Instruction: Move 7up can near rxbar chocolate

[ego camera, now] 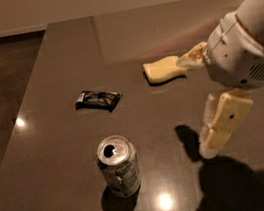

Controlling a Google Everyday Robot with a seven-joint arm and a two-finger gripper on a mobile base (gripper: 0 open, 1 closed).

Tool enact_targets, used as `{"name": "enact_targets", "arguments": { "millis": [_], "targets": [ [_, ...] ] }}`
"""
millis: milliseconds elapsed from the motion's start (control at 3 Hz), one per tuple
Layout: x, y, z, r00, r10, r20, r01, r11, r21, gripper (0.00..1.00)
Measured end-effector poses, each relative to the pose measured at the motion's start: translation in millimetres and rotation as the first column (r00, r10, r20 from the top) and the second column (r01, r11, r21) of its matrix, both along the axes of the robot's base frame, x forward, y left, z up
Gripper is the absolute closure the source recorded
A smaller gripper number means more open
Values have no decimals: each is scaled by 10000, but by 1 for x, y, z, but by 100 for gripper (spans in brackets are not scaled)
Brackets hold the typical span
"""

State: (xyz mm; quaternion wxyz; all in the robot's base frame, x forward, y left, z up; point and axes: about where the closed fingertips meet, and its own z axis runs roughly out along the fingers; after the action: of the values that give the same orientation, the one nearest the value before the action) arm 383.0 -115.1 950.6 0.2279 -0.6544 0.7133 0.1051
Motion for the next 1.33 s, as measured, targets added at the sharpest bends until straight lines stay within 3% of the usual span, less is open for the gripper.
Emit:
{"name": "enact_targets", "arguments": {
  "millis": [333, 1000, 1333],
  "targets": [
    [-18, 46, -15, 9962, 849, -206, -821, 9903, 1118, 0],
    [-49, 114, -33, 9790, 2000, -394, -1833, 9483, 2593, 0],
    [-59, 134, -38, 9701, 2352, -597, -2086, 9341, 2898, 18]
  ]
}}
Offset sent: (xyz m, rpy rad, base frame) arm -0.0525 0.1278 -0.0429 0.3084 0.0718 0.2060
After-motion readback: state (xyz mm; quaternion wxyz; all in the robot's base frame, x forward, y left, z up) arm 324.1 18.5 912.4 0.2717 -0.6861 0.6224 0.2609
